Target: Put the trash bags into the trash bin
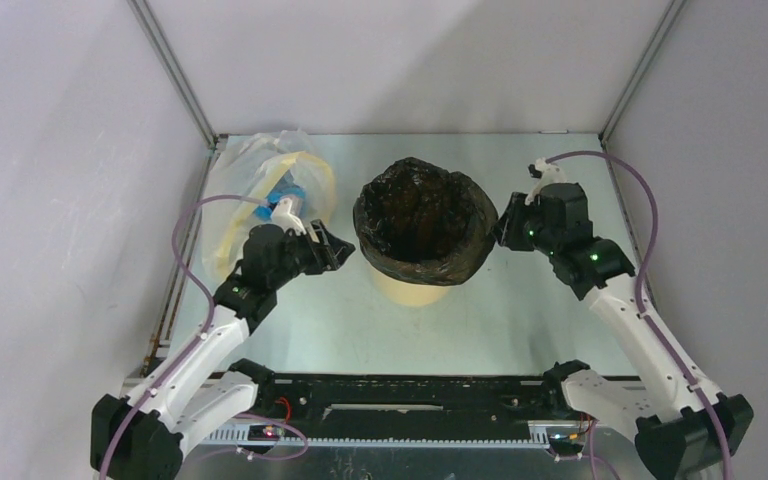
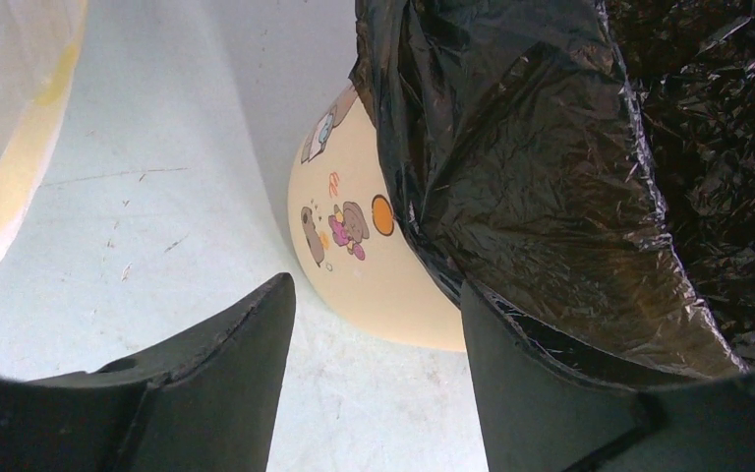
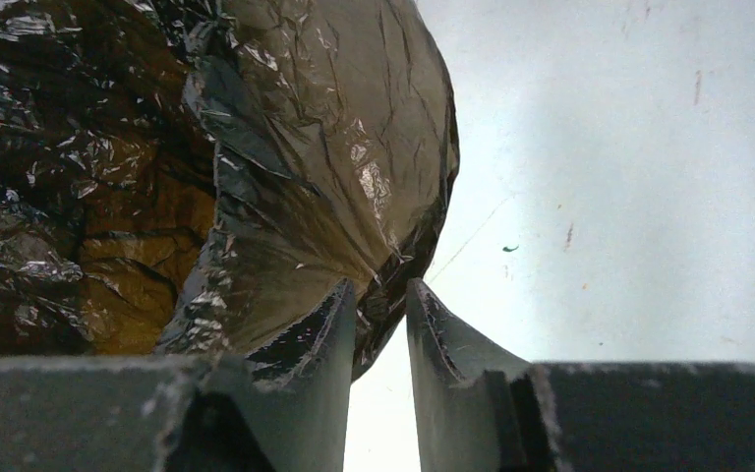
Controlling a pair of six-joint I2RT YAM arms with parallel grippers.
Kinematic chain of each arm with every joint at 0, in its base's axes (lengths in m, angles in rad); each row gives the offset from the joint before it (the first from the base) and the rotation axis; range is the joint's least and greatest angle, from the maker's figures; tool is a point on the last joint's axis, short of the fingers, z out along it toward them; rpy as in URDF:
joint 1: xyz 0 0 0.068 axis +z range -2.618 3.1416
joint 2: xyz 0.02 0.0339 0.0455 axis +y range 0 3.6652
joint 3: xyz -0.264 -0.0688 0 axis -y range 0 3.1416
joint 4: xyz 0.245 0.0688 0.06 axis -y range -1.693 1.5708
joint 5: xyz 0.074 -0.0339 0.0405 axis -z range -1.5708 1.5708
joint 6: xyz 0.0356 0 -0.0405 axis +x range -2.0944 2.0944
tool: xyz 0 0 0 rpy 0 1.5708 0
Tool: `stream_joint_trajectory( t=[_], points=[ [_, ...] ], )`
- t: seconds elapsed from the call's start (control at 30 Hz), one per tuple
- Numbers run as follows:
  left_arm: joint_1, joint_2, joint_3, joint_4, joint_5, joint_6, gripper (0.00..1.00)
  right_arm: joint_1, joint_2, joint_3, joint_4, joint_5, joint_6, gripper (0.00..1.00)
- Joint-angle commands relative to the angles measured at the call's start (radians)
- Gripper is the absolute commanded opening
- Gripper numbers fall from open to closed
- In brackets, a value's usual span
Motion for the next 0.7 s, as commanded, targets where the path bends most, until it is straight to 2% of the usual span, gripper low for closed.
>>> stream_joint_trajectory(
  t=[0.0,0.1,0.3,0.53,0.67],
  points=[
    [-0.004,0.023,0.004,0.06,0.025,-0.011,0.69,-0.009,0.036,-0.027,0.119,-0.088,0.032,0.29],
    [-0.004,0.046,0.004,0.079,0.031,-0.012,0.69,-0.008,0.082,-0.046,0.155,-0.169,0.038,0.29],
    [-0.005,0.104,0.013,0.129,0.044,-0.013,0.69,0.022,0.185,-0.077,0.228,-0.228,0.061,0.3],
    [-0.004,0.118,0.007,0.136,0.045,-0.006,0.69,0.035,0.21,-0.084,0.221,-0.163,0.057,0.29],
    [-0.004,0.083,-0.011,0.116,0.018,0.001,0.69,0.034,0.12,-0.125,0.226,-0.109,0.055,0.38]
  ],
)
